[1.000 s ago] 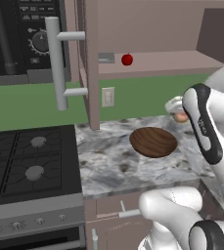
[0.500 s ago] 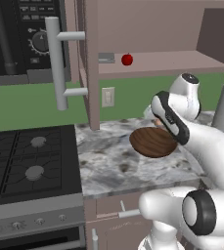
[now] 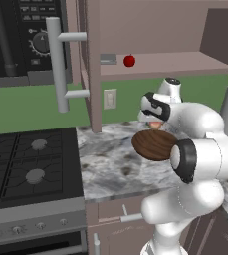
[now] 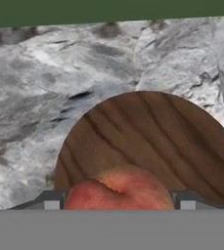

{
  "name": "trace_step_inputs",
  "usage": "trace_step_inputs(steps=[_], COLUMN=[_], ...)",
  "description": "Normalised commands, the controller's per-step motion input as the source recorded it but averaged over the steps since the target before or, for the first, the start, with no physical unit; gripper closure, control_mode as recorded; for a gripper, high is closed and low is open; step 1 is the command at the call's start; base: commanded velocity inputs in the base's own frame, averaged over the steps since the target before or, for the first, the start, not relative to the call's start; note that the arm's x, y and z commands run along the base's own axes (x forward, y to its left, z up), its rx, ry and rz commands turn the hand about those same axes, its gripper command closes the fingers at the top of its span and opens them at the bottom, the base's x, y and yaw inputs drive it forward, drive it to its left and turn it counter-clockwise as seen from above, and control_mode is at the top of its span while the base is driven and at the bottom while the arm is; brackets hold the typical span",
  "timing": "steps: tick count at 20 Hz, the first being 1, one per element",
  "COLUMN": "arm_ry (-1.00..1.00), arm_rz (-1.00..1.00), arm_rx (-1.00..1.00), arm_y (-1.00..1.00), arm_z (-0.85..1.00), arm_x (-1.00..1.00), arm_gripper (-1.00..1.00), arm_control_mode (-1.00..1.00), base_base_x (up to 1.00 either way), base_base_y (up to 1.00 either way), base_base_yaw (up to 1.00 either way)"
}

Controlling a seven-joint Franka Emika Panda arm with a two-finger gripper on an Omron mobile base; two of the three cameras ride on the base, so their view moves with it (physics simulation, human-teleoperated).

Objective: Open the cabinet. Pick the peach and apple from the cabinet and place them into the bowl. Then close the cabinet.

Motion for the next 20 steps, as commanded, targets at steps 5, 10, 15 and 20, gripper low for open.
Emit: trace_step_inputs(steps=[5, 10, 15, 20], arm_ry=[0.01, 0.0, 0.0, -0.01], arm_rz=[0.0, 0.0, 0.0, 0.0], arm_rx=[-0.01, 0.0, -0.04, -0.01], arm_y=[-0.1, -0.03, -0.1, -0.15], arm_z=[-0.61, -0.16, -0.47, -0.34], arm_x=[0.59, 0.04, 0.0, 0.01], arm_gripper=[1.0, 1.0, 1.0, 1.0], arm_control_mode=[-1.0, -1.0, -1.0, -1.0], base_base_x=[0.0, 0.0, 0.0, 0.0], base_base_y=[0.0, 0.0, 0.0, 0.0], base_base_yaw=[0.0, 0.0, 0.0, 0.0])
